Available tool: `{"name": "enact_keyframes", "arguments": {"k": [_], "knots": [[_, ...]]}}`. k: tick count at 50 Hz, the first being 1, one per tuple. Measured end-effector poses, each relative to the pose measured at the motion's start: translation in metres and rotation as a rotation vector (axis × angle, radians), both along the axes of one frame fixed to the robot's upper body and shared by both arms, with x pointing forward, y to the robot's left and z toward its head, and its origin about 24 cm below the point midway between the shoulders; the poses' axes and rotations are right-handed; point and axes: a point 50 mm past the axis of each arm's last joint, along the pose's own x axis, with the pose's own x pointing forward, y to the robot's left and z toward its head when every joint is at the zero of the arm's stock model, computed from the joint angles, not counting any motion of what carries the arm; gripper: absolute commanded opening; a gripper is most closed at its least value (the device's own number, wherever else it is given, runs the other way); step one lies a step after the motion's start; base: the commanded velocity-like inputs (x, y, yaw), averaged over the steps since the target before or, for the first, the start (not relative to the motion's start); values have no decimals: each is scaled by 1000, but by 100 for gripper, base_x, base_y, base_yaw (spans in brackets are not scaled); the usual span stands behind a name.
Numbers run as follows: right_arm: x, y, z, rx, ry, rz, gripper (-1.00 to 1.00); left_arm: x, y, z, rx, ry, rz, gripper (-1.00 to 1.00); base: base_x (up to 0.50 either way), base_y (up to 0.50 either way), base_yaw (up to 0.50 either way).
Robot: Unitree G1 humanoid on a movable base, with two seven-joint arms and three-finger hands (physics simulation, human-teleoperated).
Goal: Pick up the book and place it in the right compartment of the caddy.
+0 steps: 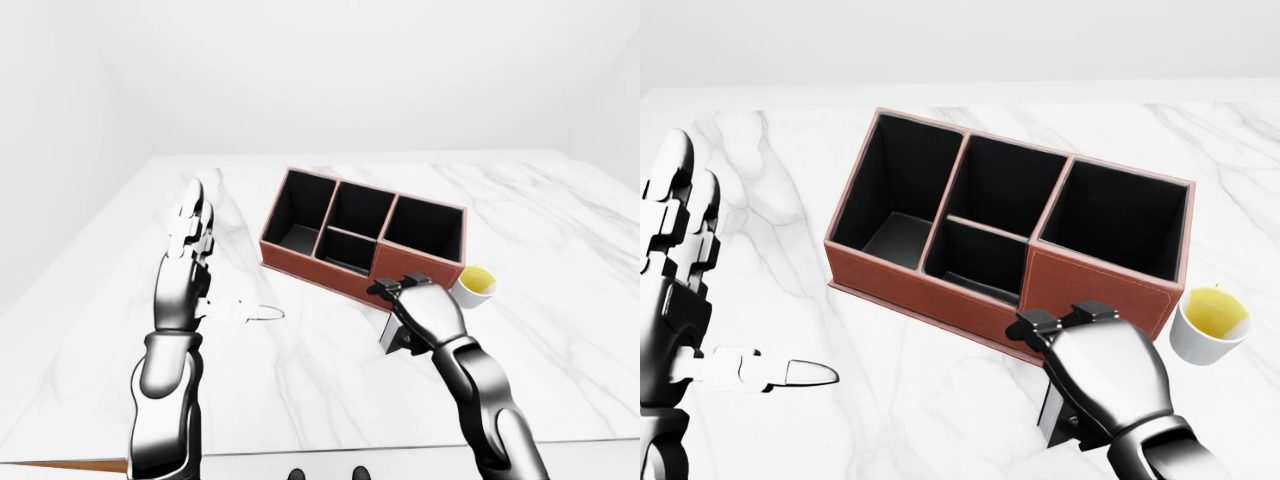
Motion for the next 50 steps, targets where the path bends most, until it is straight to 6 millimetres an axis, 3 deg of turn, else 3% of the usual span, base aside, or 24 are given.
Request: {"name": "enact_keyframes", "arguments": {"k": [15, 50], "knots": [[7, 1, -8, -56, -2, -6, 8, 0, 2, -3, -6, 12, 7, 100, 0, 0, 0], [20, -10, -26, -147, -9, -47, 9, 0, 2, -5, -5, 20, 14, 100, 0, 0, 0]]}}
